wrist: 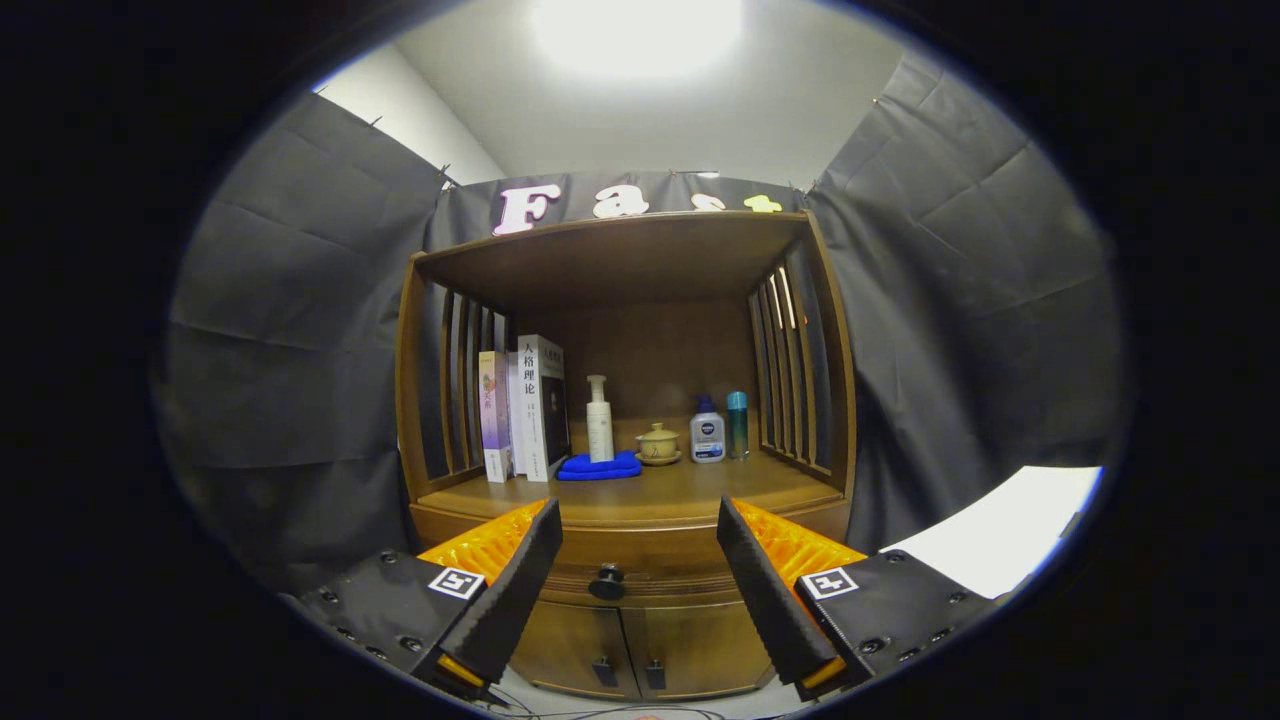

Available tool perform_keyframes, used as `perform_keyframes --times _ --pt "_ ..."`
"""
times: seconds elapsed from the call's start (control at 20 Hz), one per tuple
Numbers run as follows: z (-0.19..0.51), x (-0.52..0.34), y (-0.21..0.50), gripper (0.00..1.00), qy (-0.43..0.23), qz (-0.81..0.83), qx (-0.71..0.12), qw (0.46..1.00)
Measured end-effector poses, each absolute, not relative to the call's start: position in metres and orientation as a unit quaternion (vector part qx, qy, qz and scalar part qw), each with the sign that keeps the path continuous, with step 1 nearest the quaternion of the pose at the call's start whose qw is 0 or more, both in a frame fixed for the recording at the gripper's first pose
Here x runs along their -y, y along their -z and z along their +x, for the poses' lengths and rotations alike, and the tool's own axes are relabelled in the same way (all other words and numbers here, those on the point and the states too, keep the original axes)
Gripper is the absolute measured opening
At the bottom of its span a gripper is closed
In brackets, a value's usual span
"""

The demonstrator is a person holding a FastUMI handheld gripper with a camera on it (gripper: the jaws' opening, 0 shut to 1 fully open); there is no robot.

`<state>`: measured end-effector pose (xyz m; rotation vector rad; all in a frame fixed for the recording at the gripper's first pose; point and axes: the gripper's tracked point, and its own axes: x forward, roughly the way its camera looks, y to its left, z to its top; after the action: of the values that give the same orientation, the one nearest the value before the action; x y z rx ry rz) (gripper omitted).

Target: Pull open the drawer, take out the items inside it, and place them on the countertop above the cabinet.

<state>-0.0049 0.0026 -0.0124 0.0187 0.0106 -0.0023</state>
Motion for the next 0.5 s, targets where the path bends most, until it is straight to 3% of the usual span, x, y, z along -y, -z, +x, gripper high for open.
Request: perform_keyframes --times 0.5 --pt "0.055 -0.04 0.069 0.99 -0.022 -0.002 -0.043 0.999"
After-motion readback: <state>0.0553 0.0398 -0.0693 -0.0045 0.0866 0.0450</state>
